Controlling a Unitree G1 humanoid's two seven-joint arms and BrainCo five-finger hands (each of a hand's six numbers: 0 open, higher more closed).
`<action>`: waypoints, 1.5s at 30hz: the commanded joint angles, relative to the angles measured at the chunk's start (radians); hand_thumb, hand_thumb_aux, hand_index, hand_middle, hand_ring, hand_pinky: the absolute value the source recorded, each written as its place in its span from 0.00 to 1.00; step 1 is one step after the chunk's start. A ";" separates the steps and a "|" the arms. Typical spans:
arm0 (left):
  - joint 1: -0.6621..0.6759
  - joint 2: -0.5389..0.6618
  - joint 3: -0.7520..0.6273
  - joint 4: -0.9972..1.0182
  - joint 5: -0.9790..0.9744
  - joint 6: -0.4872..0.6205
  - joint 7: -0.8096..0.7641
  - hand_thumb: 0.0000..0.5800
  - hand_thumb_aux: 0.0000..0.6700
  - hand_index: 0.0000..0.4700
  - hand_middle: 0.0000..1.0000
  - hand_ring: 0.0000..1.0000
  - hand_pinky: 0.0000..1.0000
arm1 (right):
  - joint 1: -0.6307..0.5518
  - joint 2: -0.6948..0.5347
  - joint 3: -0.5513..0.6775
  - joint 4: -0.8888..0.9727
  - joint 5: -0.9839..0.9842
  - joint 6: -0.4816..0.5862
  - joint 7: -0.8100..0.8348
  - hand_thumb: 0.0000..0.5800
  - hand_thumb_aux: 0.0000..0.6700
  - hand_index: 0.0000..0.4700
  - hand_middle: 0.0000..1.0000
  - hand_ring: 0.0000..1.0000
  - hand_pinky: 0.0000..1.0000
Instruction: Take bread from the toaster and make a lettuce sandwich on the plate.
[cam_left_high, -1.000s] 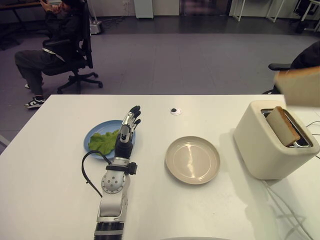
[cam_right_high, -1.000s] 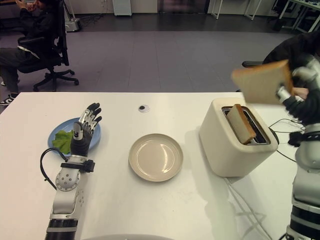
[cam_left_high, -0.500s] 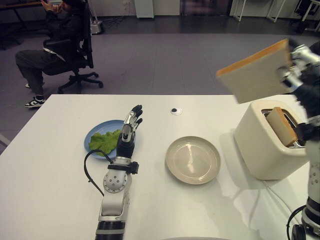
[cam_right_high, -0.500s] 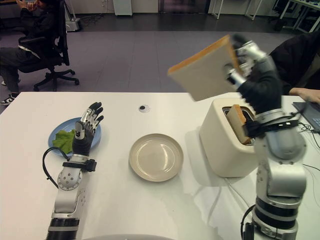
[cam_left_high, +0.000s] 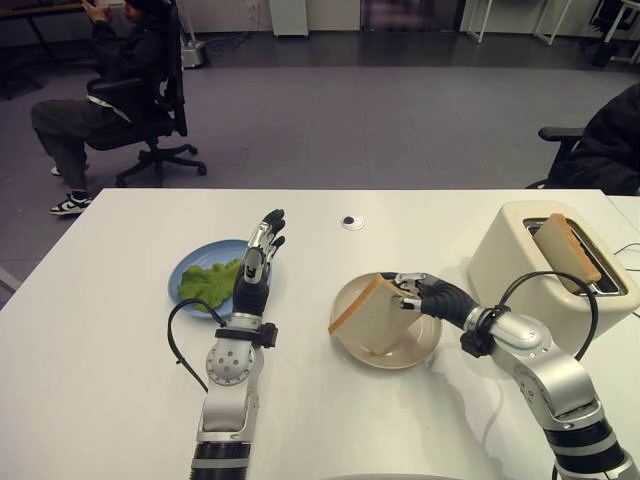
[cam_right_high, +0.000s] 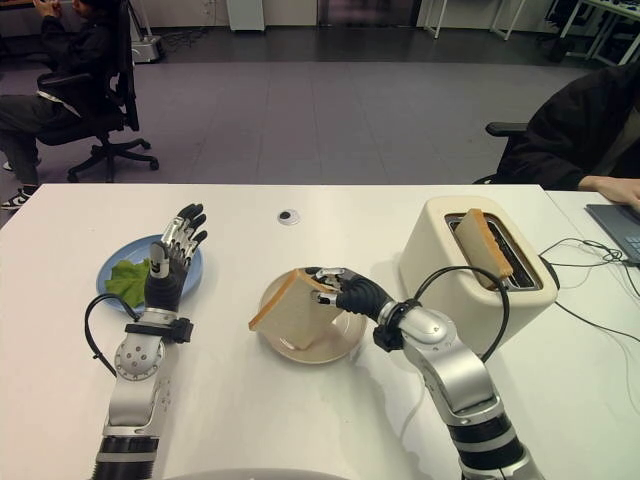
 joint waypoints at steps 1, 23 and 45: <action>0.005 0.000 -0.001 -0.008 0.003 0.014 0.001 0.00 0.00 0.00 0.00 0.00 0.00 | -0.051 -0.035 -0.062 -0.024 0.044 0.060 0.050 1.00 1.00 1.00 0.00 0.00 0.00; 0.030 0.004 0.010 -0.038 -0.005 0.024 0.000 0.00 0.00 0.00 0.00 0.00 0.00 | 0.019 0.003 0.085 0.036 -0.348 -0.227 -0.111 0.00 0.00 0.00 0.00 0.00 0.00; -0.338 0.775 -0.129 0.697 0.896 0.082 0.142 0.00 0.00 0.00 0.00 0.00 0.00 | 0.164 0.293 0.060 0.081 -0.518 -0.653 -0.428 0.00 0.00 0.00 0.00 0.00 0.00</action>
